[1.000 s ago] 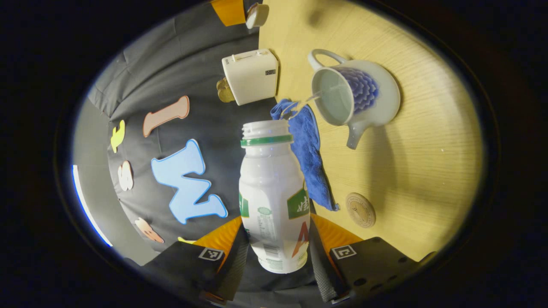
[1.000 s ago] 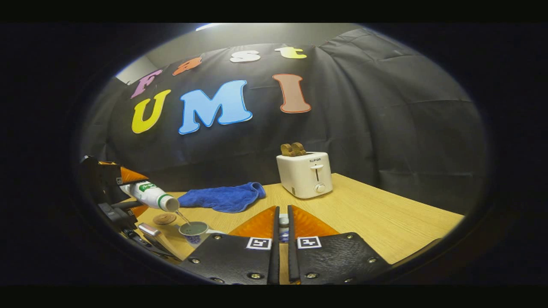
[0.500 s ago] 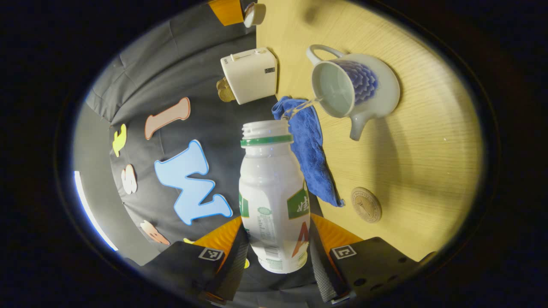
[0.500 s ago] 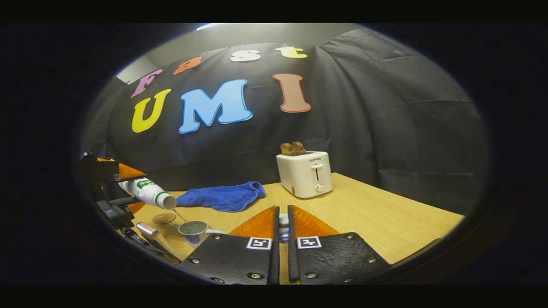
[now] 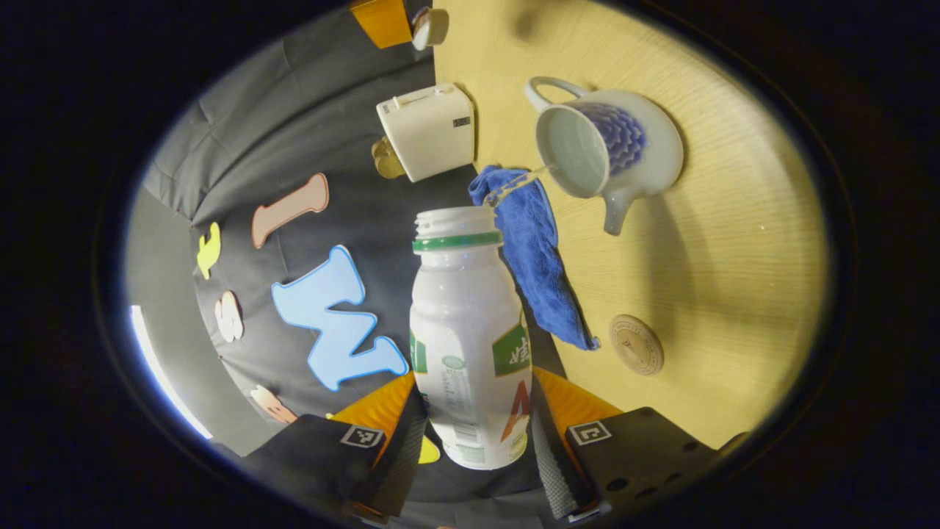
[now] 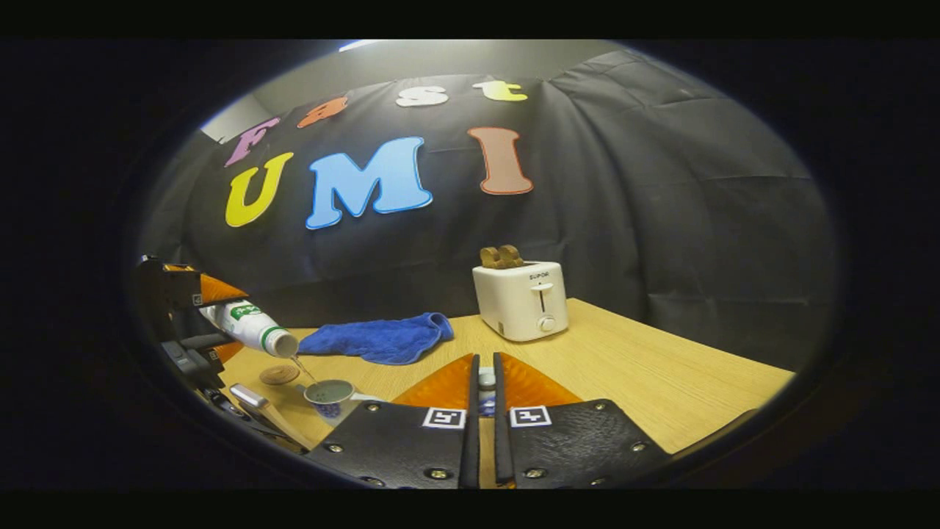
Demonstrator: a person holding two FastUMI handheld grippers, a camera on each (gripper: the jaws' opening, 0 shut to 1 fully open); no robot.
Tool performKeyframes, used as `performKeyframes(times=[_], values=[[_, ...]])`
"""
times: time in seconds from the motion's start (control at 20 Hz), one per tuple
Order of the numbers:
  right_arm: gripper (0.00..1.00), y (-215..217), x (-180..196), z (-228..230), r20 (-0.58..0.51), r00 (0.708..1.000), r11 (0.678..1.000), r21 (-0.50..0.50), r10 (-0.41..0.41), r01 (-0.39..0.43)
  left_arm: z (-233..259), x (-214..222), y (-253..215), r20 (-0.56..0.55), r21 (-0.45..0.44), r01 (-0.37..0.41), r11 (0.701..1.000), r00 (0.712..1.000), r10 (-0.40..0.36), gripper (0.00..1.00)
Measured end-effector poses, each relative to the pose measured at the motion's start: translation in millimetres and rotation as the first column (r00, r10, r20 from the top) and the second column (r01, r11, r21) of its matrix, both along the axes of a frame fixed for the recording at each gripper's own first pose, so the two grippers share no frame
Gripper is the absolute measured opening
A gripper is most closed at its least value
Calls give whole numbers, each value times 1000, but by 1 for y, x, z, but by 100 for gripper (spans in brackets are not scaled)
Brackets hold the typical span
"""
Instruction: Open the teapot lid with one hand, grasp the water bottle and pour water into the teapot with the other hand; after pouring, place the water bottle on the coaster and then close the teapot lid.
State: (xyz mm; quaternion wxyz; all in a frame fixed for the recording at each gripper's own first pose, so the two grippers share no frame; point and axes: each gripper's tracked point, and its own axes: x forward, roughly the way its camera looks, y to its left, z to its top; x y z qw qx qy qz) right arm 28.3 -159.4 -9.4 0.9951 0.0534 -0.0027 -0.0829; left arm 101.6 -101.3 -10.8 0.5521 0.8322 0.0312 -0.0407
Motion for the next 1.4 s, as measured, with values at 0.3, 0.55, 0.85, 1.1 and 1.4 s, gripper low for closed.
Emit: performKeyframes(times=[0.3, 0.55, 0.85, 1.1, 1.4], values=[[8, 1, -1, 1, 1, 1000, 1000, -3, 3, -3, 3, -1, -2, 9, 32, 6, 999, 1000, -7, 77], [8, 1, -1, 1, 3, 1000, 1000, 1, 5, -5, 8, -1, -3, 13, 59, 4, 998, 1000, -5, 76], [8, 1, 0, 1, -1, 1000, 1000, 1, 7, -7, 9, 0, -5, 11, 89, 9, 996, 1000, -10, 76], [7, 0, 0, 1, 3, 1000, 1000, 6, 5, -5, 6, 3, -12, 10, 117, 21, 993, 1000, -22, 76], [8, 0, 0, 0, -1, 1000, 1000, 6, 5, -5, 2, -1, -18, 3, 160, 43, 986, 999, -44, 82]])
